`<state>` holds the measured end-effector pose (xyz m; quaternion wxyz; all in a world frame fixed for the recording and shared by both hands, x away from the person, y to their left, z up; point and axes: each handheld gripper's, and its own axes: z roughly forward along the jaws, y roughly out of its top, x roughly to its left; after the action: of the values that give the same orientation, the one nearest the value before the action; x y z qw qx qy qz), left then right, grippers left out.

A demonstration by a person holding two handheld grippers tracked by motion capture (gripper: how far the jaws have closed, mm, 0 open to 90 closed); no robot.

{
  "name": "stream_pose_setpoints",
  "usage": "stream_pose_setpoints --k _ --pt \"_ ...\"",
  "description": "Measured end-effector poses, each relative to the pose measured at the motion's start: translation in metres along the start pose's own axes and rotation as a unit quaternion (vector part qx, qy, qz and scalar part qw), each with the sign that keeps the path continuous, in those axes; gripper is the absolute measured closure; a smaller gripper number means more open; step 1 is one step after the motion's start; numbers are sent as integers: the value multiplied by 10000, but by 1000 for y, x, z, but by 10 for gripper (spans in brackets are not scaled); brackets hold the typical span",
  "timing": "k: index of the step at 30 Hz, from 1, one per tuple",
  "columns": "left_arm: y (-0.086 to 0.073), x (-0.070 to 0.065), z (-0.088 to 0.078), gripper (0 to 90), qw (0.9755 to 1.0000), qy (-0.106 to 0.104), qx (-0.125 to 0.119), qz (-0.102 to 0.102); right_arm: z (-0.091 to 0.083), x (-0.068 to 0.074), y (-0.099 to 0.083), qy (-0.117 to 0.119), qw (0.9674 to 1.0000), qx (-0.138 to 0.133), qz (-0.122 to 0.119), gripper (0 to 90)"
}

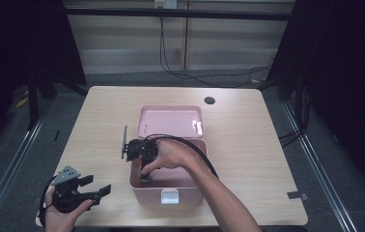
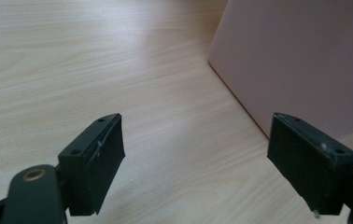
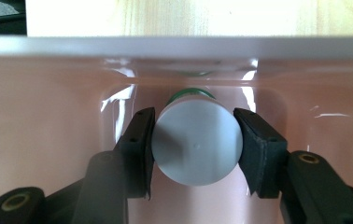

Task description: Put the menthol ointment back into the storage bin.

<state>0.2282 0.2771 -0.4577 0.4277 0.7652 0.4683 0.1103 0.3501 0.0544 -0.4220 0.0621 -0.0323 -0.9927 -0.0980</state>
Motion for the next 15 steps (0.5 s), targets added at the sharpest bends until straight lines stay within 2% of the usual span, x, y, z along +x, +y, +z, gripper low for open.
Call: stream_pose_setpoints --k 2,9,15 --pt "0 0 0 185 10000 -1 -9 -36 3 1 1 -29 10000 82 -16 514" --pt "0 0 0 185 10000 -2 -5 -19 9 0 2 -58 10000 -47 20 514" --pt "-1 0 -1 185 10000 11 2 -13 12 -1 1 -40 10000 -2 67 512"
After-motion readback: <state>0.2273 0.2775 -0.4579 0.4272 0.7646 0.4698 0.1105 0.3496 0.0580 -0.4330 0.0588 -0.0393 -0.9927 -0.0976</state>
